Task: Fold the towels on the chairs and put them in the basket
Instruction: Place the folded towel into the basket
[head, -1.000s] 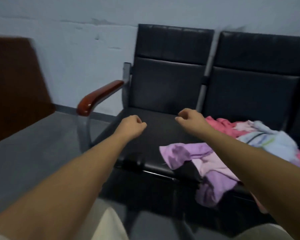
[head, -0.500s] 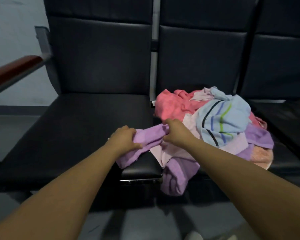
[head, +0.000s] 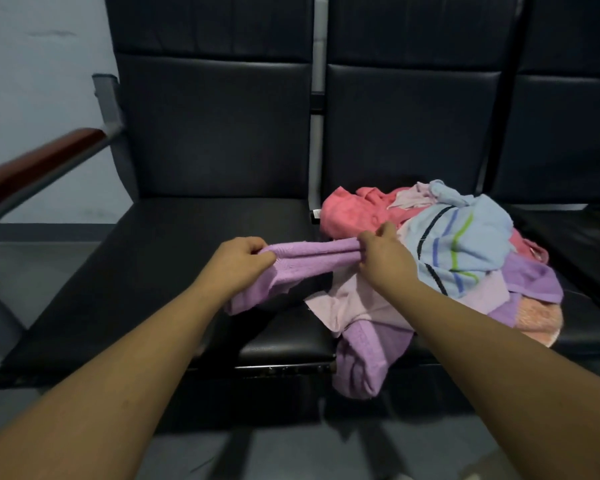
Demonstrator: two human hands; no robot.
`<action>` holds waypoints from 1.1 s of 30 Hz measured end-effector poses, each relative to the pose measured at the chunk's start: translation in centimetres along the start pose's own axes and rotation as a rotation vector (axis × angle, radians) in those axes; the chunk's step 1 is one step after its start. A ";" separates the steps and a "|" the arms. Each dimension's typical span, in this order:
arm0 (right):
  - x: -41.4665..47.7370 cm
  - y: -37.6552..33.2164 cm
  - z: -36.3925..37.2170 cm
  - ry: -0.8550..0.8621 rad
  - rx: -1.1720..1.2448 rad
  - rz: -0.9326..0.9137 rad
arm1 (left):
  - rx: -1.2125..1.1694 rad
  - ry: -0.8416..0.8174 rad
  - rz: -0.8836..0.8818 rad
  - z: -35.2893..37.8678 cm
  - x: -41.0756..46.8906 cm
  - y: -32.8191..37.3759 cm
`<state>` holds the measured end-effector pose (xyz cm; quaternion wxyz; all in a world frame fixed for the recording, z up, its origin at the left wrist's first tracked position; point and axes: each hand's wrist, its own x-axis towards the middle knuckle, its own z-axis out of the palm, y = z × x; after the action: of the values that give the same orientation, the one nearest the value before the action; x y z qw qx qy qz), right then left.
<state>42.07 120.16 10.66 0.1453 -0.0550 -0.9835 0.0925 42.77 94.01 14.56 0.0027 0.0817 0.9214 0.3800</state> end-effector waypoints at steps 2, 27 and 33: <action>-0.6 1.1 -0.4 0.022 -0.043 0.064 | 0.057 -0.009 0.010 0.2 -0.3 0.1; -1.5 2.5 -6.1 0.087 -0.024 0.267 | -0.357 -0.138 0.024 8.2 0.7 4.1; -2.2 6.1 -6.4 0.043 -0.069 0.321 | -0.393 -0.202 -0.069 9.1 0.9 2.2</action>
<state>46.57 126.85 14.88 0.1477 -0.2186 -0.9613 0.0796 42.86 102.02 9.66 0.1239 0.0858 0.8268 0.5420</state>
